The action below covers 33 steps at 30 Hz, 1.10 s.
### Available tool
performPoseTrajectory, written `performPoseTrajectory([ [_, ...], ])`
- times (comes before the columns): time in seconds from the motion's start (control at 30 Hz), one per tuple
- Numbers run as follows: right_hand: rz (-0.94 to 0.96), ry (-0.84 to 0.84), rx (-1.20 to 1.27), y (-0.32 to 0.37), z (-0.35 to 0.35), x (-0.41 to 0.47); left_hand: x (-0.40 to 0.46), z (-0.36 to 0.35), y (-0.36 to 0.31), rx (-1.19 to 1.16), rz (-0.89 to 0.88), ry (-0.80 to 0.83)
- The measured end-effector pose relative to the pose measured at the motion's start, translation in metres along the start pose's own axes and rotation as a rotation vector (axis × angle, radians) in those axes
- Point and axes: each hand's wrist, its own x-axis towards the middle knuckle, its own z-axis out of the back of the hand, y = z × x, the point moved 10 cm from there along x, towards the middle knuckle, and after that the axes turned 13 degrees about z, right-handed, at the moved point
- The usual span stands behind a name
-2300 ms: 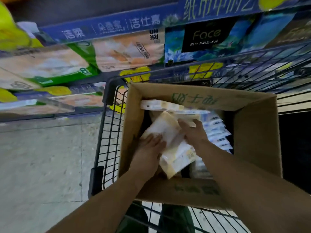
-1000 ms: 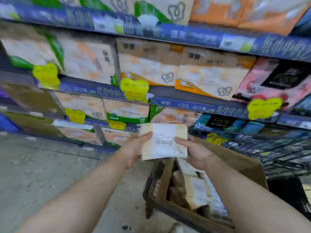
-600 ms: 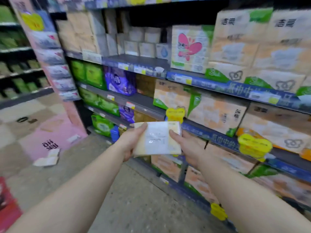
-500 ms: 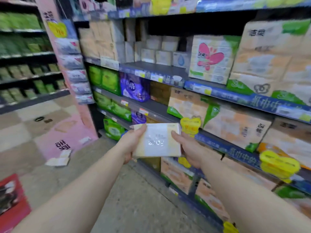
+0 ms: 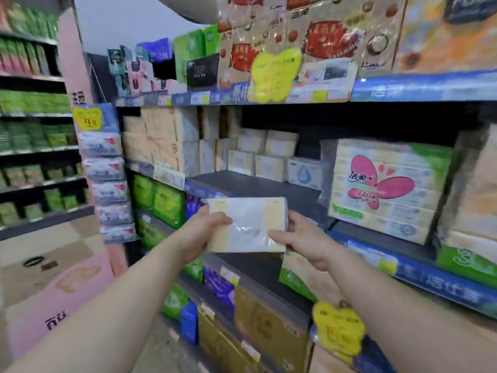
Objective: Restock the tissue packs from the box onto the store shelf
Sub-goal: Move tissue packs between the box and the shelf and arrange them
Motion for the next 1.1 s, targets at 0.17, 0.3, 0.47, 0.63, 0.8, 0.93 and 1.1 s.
performPoseTrajectory([
  [0.17, 0.108, -0.074, -0.049, 0.014, 0.038, 0.085, 0.086, -0.002, -0.057, 0.03, -0.108, 0.054],
  [0.3, 0.134, -0.182, -0.121, -0.005, 0.062, 0.141, 0.167, 0.005, -0.084, 0.113, -0.12, 0.104],
  [0.47, 0.076, -0.319, -0.103, -0.046, 0.078, 0.206, 0.266, 0.004, -0.101, 0.141, -0.102, 0.281],
  [0.63, -0.035, -0.441, -0.151, -0.085, 0.079, 0.264, 0.359, 0.03, -0.115, 0.25, -0.113, 0.349],
  [0.8, -0.215, -0.395, -0.249, -0.117, 0.065, 0.28, 0.405, 0.027, -0.104, 0.363, -0.059, 0.468],
  [0.93, -0.284, -0.433, -0.324, -0.113, 0.061, 0.276, 0.412, 0.02, -0.107, 0.445, -0.05, 0.581],
  [1.1, -0.071, -0.765, -0.064, -0.057, 0.085, 0.282, 0.393, 0.024, -0.193, 0.558, -0.489, 0.321],
])
